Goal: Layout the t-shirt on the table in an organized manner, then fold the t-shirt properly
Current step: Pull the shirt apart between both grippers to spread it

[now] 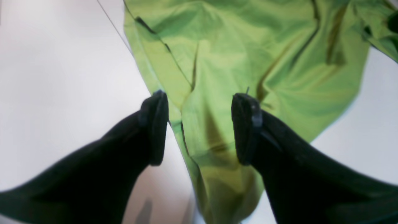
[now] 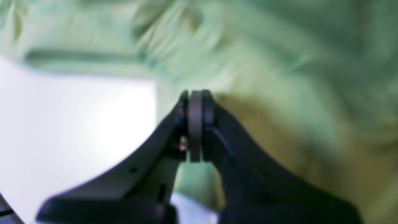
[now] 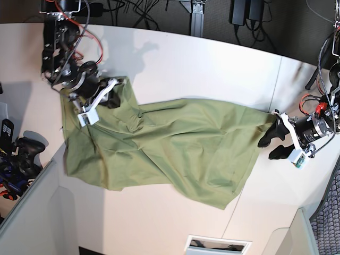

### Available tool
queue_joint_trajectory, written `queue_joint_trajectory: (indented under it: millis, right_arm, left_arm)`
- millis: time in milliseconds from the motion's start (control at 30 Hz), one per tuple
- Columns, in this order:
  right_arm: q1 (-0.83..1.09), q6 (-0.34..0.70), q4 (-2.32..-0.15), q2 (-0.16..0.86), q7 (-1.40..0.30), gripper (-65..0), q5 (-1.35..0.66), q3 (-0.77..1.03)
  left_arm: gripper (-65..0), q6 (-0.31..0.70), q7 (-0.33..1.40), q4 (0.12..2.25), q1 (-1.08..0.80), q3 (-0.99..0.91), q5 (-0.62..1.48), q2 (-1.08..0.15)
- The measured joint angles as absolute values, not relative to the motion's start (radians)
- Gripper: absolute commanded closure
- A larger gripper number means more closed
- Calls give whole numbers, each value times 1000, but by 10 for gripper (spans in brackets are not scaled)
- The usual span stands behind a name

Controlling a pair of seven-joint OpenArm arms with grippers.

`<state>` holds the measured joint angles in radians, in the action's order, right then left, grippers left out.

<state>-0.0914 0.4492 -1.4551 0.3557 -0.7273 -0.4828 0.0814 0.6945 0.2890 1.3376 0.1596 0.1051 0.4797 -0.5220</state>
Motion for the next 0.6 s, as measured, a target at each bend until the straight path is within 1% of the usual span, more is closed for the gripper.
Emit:
queue_joint_trajectory:
  millis: [200, 433, 600]
  right_arm:
    - [13, 449, -1464, 354, -699, 0, -500, 86]
    - [157, 450, -1562, 361, -680, 0, -490, 94]
    - [265, 454, -1672, 411, -701, 0, -469, 93]
  left_arm:
    - [-356, 692, 275, 1214, 248, 106, 479, -447]
    - [-356, 691, 268, 1198, 292, 105, 478, -453]
    - [-356, 692, 262, 1199, 294, 116, 477, -448]
